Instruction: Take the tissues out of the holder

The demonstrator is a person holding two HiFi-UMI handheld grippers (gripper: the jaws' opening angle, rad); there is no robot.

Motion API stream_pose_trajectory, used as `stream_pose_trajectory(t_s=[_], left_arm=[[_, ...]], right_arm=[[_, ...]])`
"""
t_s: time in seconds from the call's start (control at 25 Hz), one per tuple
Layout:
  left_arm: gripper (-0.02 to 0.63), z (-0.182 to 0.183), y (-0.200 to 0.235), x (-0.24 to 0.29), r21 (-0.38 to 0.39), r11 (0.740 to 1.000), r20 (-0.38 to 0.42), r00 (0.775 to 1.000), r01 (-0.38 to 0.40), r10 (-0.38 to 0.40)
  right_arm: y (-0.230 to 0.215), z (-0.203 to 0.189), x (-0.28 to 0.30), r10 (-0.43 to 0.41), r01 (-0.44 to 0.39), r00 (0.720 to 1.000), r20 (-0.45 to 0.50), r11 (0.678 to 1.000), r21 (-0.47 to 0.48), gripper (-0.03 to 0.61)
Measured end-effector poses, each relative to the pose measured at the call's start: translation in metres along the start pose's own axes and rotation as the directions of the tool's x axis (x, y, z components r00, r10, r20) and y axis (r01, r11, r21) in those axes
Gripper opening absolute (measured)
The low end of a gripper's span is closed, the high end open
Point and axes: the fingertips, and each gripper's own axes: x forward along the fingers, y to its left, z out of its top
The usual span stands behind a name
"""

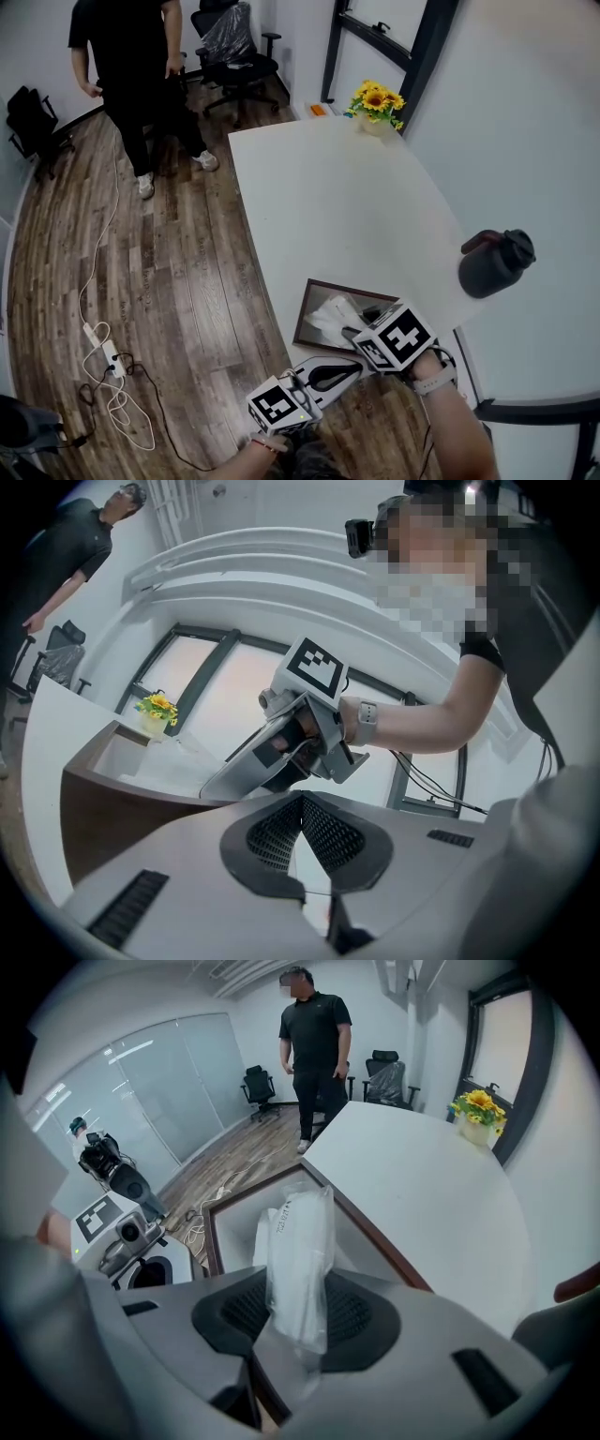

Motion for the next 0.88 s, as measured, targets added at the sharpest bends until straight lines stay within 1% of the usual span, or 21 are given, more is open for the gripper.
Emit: stream_pose_trajectory(t_s=[0.36, 0.56, 0.68, 0.88], left_arm=[[0.007, 0.006, -0.003, 0.006, -0.007, 1.0, -0.015, 1.0, 0.016, -0.016], [0.008, 0.012, -0.01, 0.01, 0.013, 0.999, -0.022, 0.999, 0.032, -0.032], [0.008, 0.018, -0.015, 0.011, 0.013, 0.999, -0.013, 0.999, 0.039, -0.039], [0.008, 0.028, -0.019, 0.01, 0.019, 0.999, -0.011, 0.999, 0.043, -0.043]], right_arm=[[-0.002, 0.008, -0.029, -0.004, -0.001, 0.991, 0.133, 0.999, 0.037, 0.137], [-0.005, 0.009, -0.05, -0.031, 0.019, 0.98, 0.198, 0.998, 0.061, 0.137], [-0.004, 0.013, -0.064, -0.056, 0.038, 0.966, 0.252, 0.996, 0.075, 0.135], [0.002, 0.017, -0.083, -0.089, 0.053, 0.931, 0.353, 0.992, 0.111, 0.135]])
